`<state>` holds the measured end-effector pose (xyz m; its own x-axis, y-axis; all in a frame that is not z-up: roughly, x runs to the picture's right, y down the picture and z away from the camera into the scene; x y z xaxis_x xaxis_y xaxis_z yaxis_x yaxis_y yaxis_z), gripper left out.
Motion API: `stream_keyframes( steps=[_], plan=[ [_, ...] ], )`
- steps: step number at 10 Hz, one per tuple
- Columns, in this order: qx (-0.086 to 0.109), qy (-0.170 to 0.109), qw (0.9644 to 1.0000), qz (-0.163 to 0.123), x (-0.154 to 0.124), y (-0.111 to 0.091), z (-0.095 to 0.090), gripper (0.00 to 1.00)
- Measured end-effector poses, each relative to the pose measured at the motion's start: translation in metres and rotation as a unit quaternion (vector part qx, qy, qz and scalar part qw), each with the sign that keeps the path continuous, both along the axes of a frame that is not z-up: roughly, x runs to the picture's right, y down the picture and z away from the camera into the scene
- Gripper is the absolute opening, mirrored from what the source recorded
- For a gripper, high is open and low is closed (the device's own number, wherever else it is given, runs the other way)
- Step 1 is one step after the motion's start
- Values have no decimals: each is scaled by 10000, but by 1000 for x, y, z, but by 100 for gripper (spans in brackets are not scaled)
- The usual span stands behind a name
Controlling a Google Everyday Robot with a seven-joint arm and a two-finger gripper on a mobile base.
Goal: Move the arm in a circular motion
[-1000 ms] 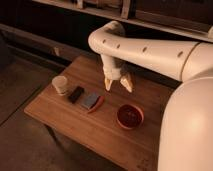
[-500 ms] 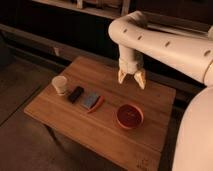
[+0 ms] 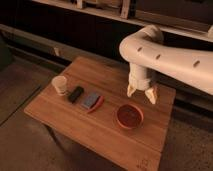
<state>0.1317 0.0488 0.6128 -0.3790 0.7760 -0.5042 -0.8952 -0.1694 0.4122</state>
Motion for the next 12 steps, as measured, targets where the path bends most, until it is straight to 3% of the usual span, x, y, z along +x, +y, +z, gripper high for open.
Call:
stream_keyframes(
  steps=[1, 2, 4, 5, 7, 10, 12],
  plan=[
    [-31, -88, 9998, -164, -15, -1, 5, 65],
    [-15, -234, 9990, -388, -45, -17, 19, 65],
    [48, -355, 9981, -499, -68, -50, 37, 65],
    [74, -383, 9979, -518, -76, -72, 45, 65],
    [133, -259, 9989, -357, -59, -96, 43, 65],
    [269, -19, 9995, 151, -11, -91, 21, 65],
    [377, 188, 9977, 537, 20, -52, -4, 65]
  ],
)
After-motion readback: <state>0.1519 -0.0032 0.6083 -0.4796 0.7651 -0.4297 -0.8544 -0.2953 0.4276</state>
